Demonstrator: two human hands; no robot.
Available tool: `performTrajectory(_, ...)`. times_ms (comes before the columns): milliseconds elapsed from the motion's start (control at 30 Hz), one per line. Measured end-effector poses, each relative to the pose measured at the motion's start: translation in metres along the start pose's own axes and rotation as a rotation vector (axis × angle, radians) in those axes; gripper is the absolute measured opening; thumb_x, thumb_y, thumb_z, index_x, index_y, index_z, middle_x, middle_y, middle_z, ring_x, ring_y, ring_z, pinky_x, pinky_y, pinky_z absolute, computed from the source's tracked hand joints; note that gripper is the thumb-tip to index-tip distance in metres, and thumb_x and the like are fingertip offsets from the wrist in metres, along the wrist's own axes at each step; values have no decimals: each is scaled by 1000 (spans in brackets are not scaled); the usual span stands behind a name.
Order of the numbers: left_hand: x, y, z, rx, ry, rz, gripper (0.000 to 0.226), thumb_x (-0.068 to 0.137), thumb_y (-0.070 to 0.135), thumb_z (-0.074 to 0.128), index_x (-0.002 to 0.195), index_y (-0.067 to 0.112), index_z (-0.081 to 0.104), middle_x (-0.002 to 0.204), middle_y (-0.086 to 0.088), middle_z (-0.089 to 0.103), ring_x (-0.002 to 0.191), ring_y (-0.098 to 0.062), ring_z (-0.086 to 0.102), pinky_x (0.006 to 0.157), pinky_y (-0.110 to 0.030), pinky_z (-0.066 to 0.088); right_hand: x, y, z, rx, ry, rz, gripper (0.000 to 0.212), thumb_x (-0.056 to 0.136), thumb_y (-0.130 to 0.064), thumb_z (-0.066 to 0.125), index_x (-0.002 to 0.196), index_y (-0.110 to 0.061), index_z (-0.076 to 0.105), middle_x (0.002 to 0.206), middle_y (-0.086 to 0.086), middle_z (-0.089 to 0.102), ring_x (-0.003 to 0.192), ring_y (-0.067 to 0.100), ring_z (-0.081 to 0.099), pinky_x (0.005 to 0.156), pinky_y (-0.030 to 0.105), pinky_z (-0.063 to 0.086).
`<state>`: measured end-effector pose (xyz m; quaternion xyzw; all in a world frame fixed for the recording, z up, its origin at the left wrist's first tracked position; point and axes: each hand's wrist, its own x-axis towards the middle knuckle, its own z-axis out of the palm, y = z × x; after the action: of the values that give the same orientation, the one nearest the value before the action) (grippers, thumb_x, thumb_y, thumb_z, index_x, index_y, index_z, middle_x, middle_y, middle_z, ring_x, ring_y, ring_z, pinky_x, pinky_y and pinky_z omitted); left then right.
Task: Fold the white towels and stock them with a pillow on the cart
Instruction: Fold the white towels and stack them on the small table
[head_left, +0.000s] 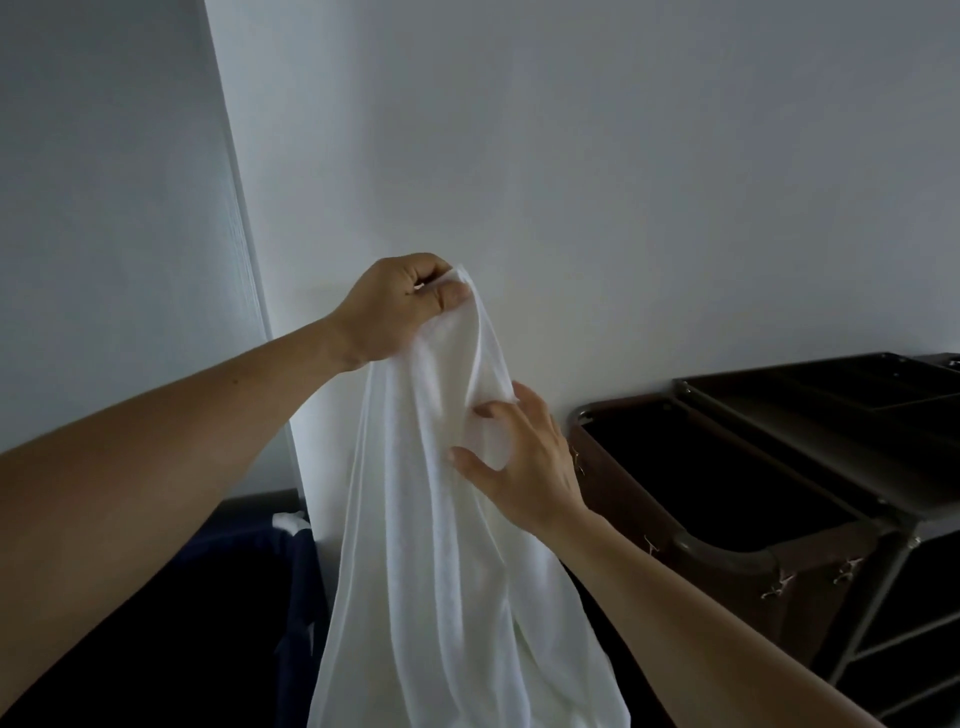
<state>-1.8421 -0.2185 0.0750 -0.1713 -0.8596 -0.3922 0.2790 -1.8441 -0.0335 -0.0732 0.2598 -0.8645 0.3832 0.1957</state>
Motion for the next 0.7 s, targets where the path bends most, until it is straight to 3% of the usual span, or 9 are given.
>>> performTrajectory(100,-3,1,0,9,-19,12,29,96,27,64,89,0,62,75,-3,52,66,-9,46,59,-16,39,6,-5,0,64,145,3,49,76,-67,65,108,-34,48,121,-20,45,108,7,51,93,35,48)
performTrajectory(200,-4,2,3,18,-25,18,29,96,28,64,89,-1,63,74,-4,52,65,-9,46,59,-18,39,16,-12,4,32,159,51,48,80,-64,63,107,-26,55,108,-18,47,97,8,52,85,28,45)
performTrajectory(267,-3,2,3,19,-25,20,28,96,28,65,87,2,63,72,0,52,63,-8,45,58,-16,39,20,-13,6,-29,142,29,29,88,-49,63,81,-23,51,94,-10,50,83,14,53,74,30,44)
performTrajectory(367,-1,-3,-6,28,-8,7,26,96,29,65,89,3,65,74,-1,53,65,-7,47,57,-15,39,13,2,6,7,119,-35,42,95,-28,59,62,-26,35,75,-9,43,65,11,46,63,27,36)
performTrajectory(467,1,-15,-21,63,43,-44,28,95,33,65,93,5,67,78,-3,57,67,-9,50,55,-15,41,1,26,-2,94,63,-31,44,95,-31,62,57,-34,39,79,-12,44,68,5,48,62,14,34)
performTrajectory(600,1,-29,-31,56,71,-94,29,94,37,66,96,8,69,83,-6,63,71,-12,55,54,-16,43,-10,53,-8,180,2,111,36,92,-30,65,61,-48,57,85,-12,50,76,2,54,66,13,37)
performTrajectory(700,3,-34,-32,47,99,-116,28,93,37,68,98,9,70,85,-14,64,73,-15,57,60,-24,47,-23,65,-6,148,-15,123,28,90,-20,67,72,-39,58,85,-12,53,74,-1,55,63,9,37)
